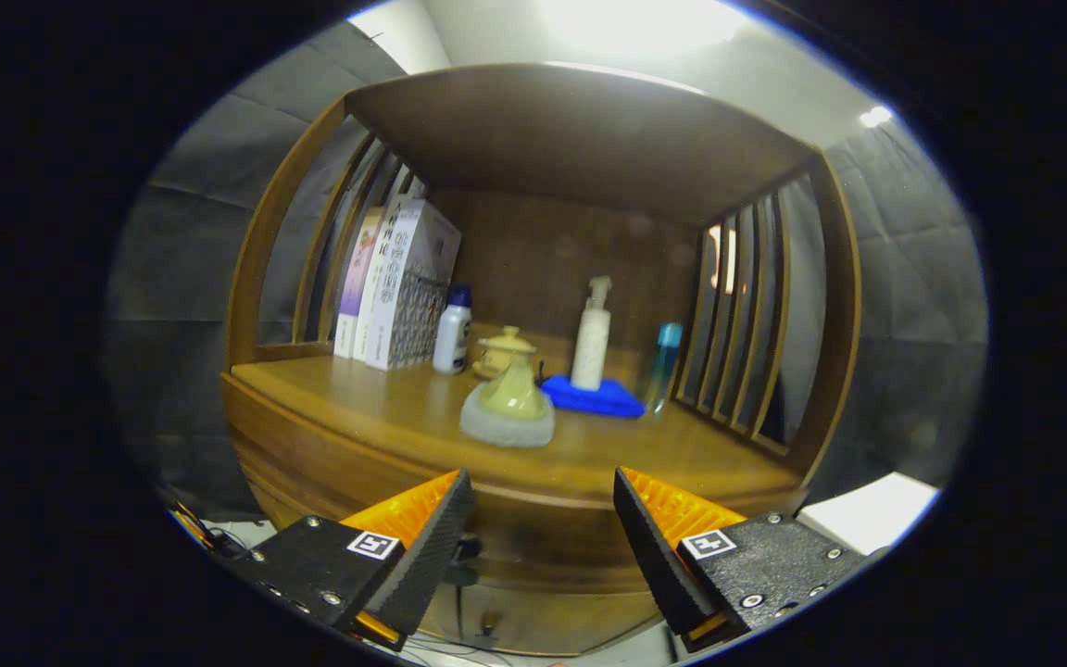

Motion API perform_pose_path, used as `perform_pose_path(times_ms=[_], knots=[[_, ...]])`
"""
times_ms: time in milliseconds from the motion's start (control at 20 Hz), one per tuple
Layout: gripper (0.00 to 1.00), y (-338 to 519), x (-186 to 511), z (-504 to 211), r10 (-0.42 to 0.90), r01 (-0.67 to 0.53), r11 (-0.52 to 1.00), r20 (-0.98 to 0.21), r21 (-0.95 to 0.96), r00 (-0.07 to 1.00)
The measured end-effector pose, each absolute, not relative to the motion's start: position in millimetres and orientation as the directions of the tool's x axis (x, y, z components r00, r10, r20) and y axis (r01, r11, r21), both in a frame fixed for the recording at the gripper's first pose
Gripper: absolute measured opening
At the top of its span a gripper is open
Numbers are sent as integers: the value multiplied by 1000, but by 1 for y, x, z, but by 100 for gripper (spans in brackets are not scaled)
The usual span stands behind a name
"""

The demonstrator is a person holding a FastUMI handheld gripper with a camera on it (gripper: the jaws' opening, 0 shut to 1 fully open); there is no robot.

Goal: Pull open the drawer, take out the items inside it, and place them on the countertop above the cabinet.

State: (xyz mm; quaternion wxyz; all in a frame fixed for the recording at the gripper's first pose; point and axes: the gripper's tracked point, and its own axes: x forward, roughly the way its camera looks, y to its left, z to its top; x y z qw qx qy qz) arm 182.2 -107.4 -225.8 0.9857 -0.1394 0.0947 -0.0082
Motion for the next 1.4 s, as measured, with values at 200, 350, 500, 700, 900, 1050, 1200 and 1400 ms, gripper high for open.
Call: perform_pose_path(times_ms=[200,350,500,700,900,1050,1200,1400], knots=[[95,-105,175,-140,-27,-23,954,-160,-300,987],[95,-91,151,-100,-13,-38,960,-179,-277,984],[94,-79,115,-72,-25,-18,968,-167,-249,986],[94,-64,71,-46,-26,0,983,-142,-184,989],[94,-54,38,-34,-49,28,989,-149,-145,988],[94,-44,27,-15,-37,26,996,-119,-86,992],[94,-30,21,-11,11,-15,999,-112,-33,994],[94,-48,16,5,-67,68,998,-65,7,996]])
